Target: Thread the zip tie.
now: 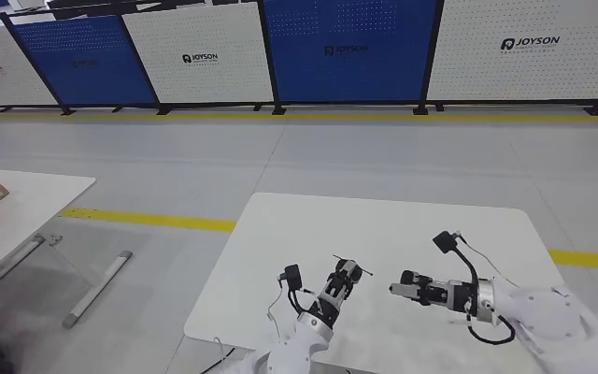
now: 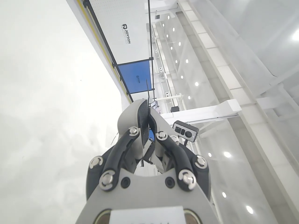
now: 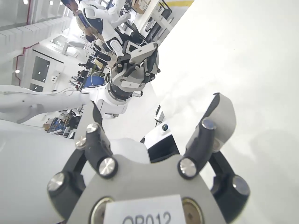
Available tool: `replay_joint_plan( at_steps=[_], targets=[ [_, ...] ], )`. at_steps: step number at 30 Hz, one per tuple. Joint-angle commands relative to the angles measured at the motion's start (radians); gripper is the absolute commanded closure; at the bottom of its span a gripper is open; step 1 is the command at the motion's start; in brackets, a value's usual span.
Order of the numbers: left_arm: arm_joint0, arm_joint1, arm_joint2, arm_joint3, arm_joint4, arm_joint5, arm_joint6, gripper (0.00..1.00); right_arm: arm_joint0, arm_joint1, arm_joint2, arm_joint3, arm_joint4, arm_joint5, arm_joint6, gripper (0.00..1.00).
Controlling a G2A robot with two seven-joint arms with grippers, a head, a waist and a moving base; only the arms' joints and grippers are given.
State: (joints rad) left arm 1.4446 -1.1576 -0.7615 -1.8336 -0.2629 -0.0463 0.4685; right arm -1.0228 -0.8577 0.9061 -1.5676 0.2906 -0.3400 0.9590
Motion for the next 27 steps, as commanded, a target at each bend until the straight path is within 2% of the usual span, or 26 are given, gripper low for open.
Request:
replay_joint_plan(
  at_steps=[1, 11, 14, 17, 18, 27],
  targets=[
    [0.000, -0.001, 0.002, 0.002, 0.004, 0.002, 0.002, 1.00, 0.011, -0.004, -0.010, 0.015, -0.003, 0.000, 0.013, 0.00],
    [0.000, -0.001, 0.002, 0.002, 0.004, 0.002, 0.002, 1.00, 0.008, -0.005, -0.012, 0.011, -0.009, 0.002, 0.006, 0.00],
    [0.004, -0.007, -0.001, -0.002, -0.008, 0.006, -0.004, 1.00, 0.020, -0.017, -0.028, -0.001, 0.008, 0.000, 0.022, 0.00],
    [0.006, -0.013, 0.001, -0.008, -0.007, 0.013, 0.002, 1.00, 0.046, -0.038, -0.048, 0.026, 0.068, 0.000, 0.052, 0.00],
    [0.006, -0.016, 0.001, -0.008, -0.001, 0.015, 0.008, 1.00, 0.067, -0.050, -0.065, 0.076, 0.067, 0.000, 0.051, 0.00],
    [0.006, -0.019, 0.001, -0.006, 0.005, 0.018, 0.017, 1.00, 0.062, -0.050, -0.066, 0.073, 0.063, 0.003, 0.042, 0.00]
  ],
)
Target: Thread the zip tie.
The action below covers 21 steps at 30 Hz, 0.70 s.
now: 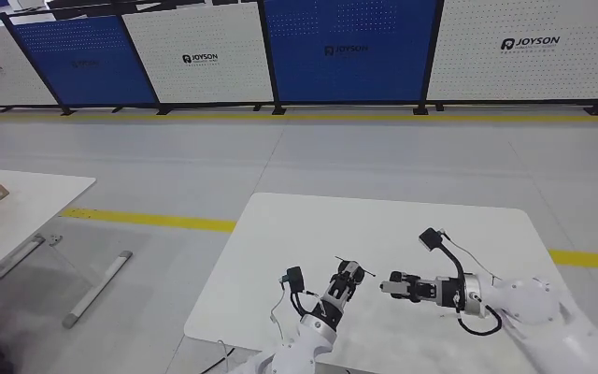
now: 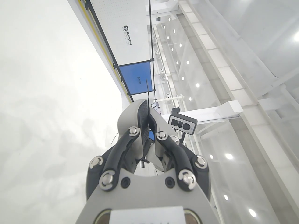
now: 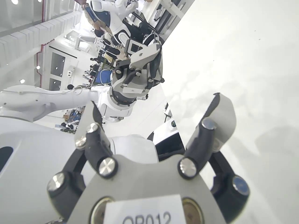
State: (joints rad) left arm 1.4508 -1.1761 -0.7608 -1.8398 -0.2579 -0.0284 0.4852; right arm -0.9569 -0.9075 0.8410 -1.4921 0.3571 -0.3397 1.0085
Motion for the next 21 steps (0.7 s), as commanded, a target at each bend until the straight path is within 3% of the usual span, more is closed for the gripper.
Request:
replay_joint_plan(
  at_steps=[1, 6, 7, 8, 11, 14, 21],
  targets=[
    [0.001, 0.000, 0.000, -0.001, -0.002, -0.001, -0.003, 1.00, -0.011, -0.002, -0.002, -0.009, -0.012, 0.010, -0.021, 0.00],
    [0.021, -0.005, -0.007, -0.027, -0.012, -0.008, -0.032, 1.00, -0.011, -0.012, 0.001, 0.011, 0.032, 0.006, -0.017, 0.00],
    [0.026, -0.005, -0.008, -0.032, -0.007, -0.010, -0.033, 1.00, -0.010, -0.014, 0.000, 0.014, 0.038, 0.004, -0.011, 0.07],
    [0.032, -0.006, -0.011, -0.037, 0.000, -0.014, -0.032, 1.00, -0.008, -0.016, -0.002, 0.020, 0.047, 0.000, 0.001, 0.34],
    [0.042, -0.009, -0.018, -0.042, 0.010, -0.016, -0.033, 1.00, -0.002, -0.024, -0.004, 0.031, 0.077, 0.000, 0.027, 0.62],
    [0.048, -0.012, -0.025, -0.046, 0.013, -0.015, -0.036, 1.00, 0.000, -0.030, 0.002, 0.044, 0.106, 0.000, 0.055, 0.78],
    [0.059, -0.020, -0.031, -0.054, 0.031, -0.010, -0.046, 1.00, -0.003, -0.043, 0.017, 0.071, 0.133, 0.000, 0.098, 0.87]
  ],
)
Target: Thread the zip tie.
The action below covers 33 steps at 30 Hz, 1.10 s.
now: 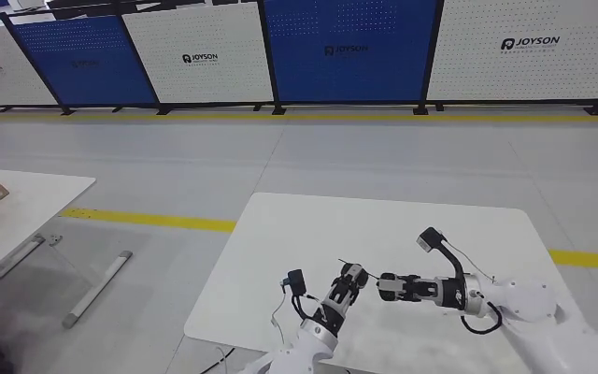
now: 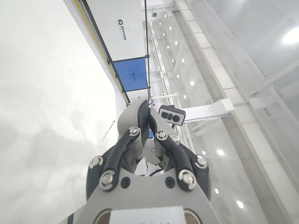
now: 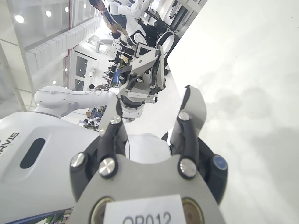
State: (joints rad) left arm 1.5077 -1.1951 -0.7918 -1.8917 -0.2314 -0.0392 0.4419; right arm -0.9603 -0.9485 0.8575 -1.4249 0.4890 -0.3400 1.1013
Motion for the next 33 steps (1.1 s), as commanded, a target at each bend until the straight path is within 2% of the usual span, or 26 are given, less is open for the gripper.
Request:
replay_joint_plan(
  at_steps=[1, 5, 6, 10, 12, 14, 15, 16, 17, 20, 27, 30, 31, 33],
  targets=[
    [0.004, -0.002, 0.000, -0.005, 0.009, 0.000, -0.004, 1.00, 0.001, -0.004, 0.001, 0.008, 0.001, 0.000, 0.009, 0.88],
    [0.019, -0.005, -0.001, -0.015, 0.029, 0.000, -0.019, 1.00, 0.010, -0.012, 0.000, 0.024, 0.007, 0.000, 0.026, 0.88],
    [0.023, -0.005, -0.002, -0.017, 0.034, 0.000, -0.021, 1.00, 0.012, -0.014, -0.001, 0.026, 0.007, 0.000, 0.028, 0.84],
    [0.034, -0.007, -0.010, -0.022, 0.046, -0.002, -0.028, 1.00, 0.016, -0.020, 0.001, 0.030, 0.006, 0.000, 0.040, 0.97],
    [0.037, -0.009, -0.014, -0.022, 0.052, -0.003, -0.031, 1.00, 0.016, -0.023, 0.004, 0.031, 0.005, 0.000, 0.044, 0.98],
    [0.040, -0.011, -0.016, -0.020, 0.058, -0.001, -0.032, 1.00, 0.016, -0.025, 0.006, 0.030, 0.003, 0.000, 0.052, 0.87],
    [0.041, -0.012, -0.017, -0.019, 0.060, 0.000, -0.032, 1.00, 0.015, -0.026, 0.006, 0.029, 0.000, 0.000, 0.057, 0.72],
    [0.041, -0.013, -0.018, -0.018, 0.061, 0.001, -0.032, 1.00, 0.016, -0.027, 0.008, 0.030, -0.001, 0.000, 0.060, 0.67],
    [0.041, -0.014, -0.019, -0.017, 0.062, 0.001, -0.031, 1.00, 0.015, -0.028, 0.009, 0.031, -0.002, 0.000, 0.061, 0.64],
    [0.042, -0.018, -0.021, -0.016, 0.066, 0.002, -0.032, 1.00, 0.013, -0.031, 0.014, 0.033, -0.004, 0.000, 0.063, 0.65],
    [0.047, -0.025, -0.031, -0.011, 0.074, 0.007, -0.032, 1.00, 0.010, -0.036, 0.022, 0.037, -0.013, 0.004, 0.056, 0.69],
    [0.051, -0.028, -0.034, -0.012, 0.083, 0.007, -0.039, 1.00, 0.010, -0.038, 0.025, 0.037, -0.016, 0.008, 0.056, 0.75],
    [0.053, -0.029, -0.036, -0.012, 0.085, 0.008, -0.041, 1.00, 0.009, -0.039, 0.026, 0.037, -0.016, 0.009, 0.057, 0.81],
    [0.054, -0.030, -0.038, -0.012, 0.085, 0.009, -0.043, 1.00, 0.009, -0.040, 0.027, 0.038, -0.017, 0.012, 0.059, 1.00]
  ],
)
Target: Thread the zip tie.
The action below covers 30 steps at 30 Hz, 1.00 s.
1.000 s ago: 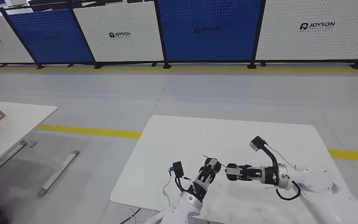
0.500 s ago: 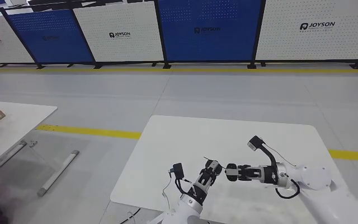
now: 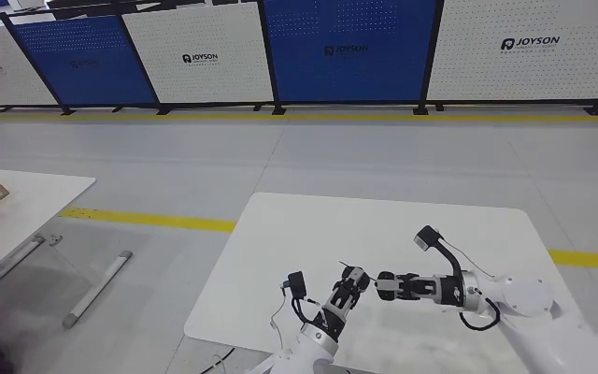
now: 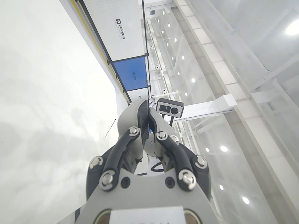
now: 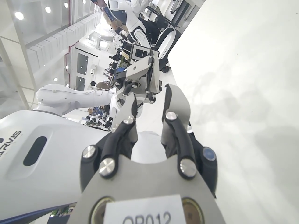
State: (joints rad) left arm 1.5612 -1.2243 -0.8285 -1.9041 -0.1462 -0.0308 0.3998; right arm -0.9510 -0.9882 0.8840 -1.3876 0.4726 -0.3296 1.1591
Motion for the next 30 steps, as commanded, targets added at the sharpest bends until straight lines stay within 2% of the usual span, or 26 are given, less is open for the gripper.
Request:
replay_joint_plan(
  at_steps=[1, 7, 8, 9, 10, 11, 16, 22, 26, 30],
  targets=[
    [0.002, -0.002, -0.003, 0.000, 0.000, 0.001, -0.002, 1.00, 0.000, -0.001, 0.002, 0.000, -0.001, 0.003, 0.002, 1.00],
    [0.006, -0.007, -0.009, 0.001, 0.001, 0.002, -0.012, 1.00, -0.003, -0.005, 0.009, -0.003, -0.006, 0.005, 0.003, 1.00],
    [0.007, -0.008, -0.010, 0.000, -0.004, 0.002, -0.016, 0.72, -0.003, -0.005, 0.010, -0.005, -0.009, 0.004, 0.008, 1.00],
    [0.007, -0.009, -0.013, 0.000, -0.006, 0.003, -0.022, 0.27, -0.003, -0.005, 0.010, -0.008, -0.011, 0.003, 0.021, 1.00],
    [0.007, -0.009, -0.015, 0.001, -0.002, 0.005, -0.026, 0.04, -0.003, -0.005, 0.012, -0.008, -0.007, 0.003, 0.027, 1.00],
    [0.007, -0.009, -0.018, 0.003, 0.009, 0.010, -0.037, 0.00, -0.004, -0.006, 0.014, -0.007, 0.000, 0.000, 0.038, 1.00],
    [0.010, -0.007, -0.024, 0.003, 0.032, 0.014, -0.054, 0.00, -0.006, -0.004, 0.029, 0.004, 0.013, -0.010, 0.081, 1.00],
    [0.009, -0.007, -0.024, 0.005, 0.036, 0.012, -0.059, 0.00, -0.006, -0.004, 0.029, 0.004, 0.013, -0.010, 0.081, 1.00],
    [-0.005, -0.003, -0.045, 0.036, 0.043, -0.009, -0.137, 0.00, -0.020, -0.002, 0.034, -0.021, -0.010, 0.000, 0.070, 1.00],
    [-0.016, 0.006, -0.088, 0.079, 0.045, -0.056, -0.239, 0.00, -0.020, 0.001, 0.044, -0.011, 0.030, 0.016, 0.155, 1.00]
  ],
)
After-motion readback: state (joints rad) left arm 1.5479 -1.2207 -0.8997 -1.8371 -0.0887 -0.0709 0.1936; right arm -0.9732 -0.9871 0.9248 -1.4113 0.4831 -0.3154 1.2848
